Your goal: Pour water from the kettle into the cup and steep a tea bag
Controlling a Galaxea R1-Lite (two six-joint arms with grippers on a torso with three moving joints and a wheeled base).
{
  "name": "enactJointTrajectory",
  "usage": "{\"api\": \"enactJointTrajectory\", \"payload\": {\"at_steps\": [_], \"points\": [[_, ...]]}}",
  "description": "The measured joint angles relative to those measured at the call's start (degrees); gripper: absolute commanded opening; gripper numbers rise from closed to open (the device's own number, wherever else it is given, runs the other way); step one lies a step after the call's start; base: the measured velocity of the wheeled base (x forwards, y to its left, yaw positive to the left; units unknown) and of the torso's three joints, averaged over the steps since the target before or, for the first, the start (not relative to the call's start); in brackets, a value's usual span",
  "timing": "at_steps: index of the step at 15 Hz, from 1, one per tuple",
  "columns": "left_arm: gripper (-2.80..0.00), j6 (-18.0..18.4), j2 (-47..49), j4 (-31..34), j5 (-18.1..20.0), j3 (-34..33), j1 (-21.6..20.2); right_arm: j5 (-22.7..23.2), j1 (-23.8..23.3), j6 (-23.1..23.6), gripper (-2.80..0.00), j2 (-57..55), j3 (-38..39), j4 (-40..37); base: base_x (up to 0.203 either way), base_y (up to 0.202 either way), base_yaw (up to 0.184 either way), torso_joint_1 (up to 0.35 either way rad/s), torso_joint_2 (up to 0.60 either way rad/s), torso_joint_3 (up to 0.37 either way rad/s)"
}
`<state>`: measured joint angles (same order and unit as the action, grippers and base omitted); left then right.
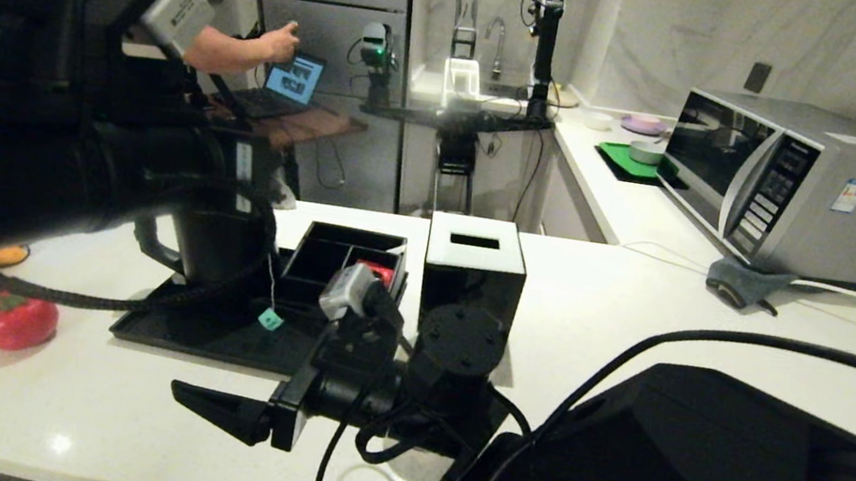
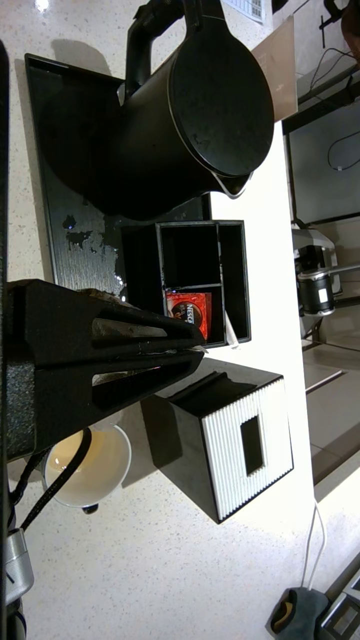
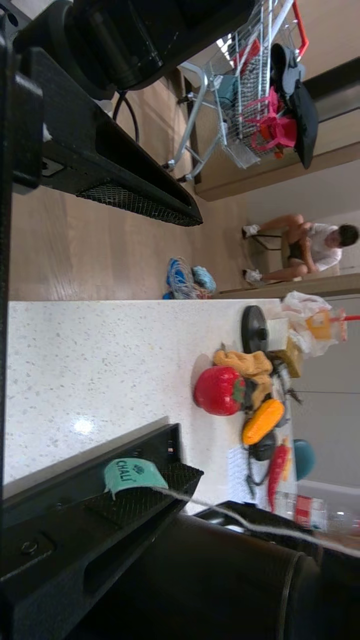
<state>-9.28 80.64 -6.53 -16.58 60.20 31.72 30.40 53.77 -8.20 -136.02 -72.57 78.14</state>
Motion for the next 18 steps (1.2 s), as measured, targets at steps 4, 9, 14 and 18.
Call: {"api": "enactJointTrajectory", "payload": {"at_steps": [4, 9, 14, 18], "points": [[-2.80, -0.02, 0.01, 0.00, 0.02, -0.06, 0.02, 0.02, -0.09, -0.03, 0.00, -0.80, -0.26, 1.25, 0.000, 0.000, 0.000, 0.000, 0.00, 0.000], [-2.80, -0.06, 0.01, 0.00, 0.00, -0.06, 0.02, 2.50, -0.30, -0.02, 0.00, -1.11, -0.44, 2.21, 0.000, 0.000, 0.000, 0.000, 0.00, 0.000], [-2.80, -0.06, 0.04, 0.00, -0.01, -0.09, -0.05, 2.17, -0.72, 0.55, 0.00, -2.45, -4.89, 2.56, 0.000, 0.000, 0.000, 0.000, 0.00, 0.000], [-2.80, 0.11, 0.04, 0.01, -0.01, -0.06, 0.02, 2.19, -1.10, 0.57, 0.00, -2.12, -6.03, 1.33, 0.000, 0.000, 0.000, 0.000, 0.00, 0.000]]}}
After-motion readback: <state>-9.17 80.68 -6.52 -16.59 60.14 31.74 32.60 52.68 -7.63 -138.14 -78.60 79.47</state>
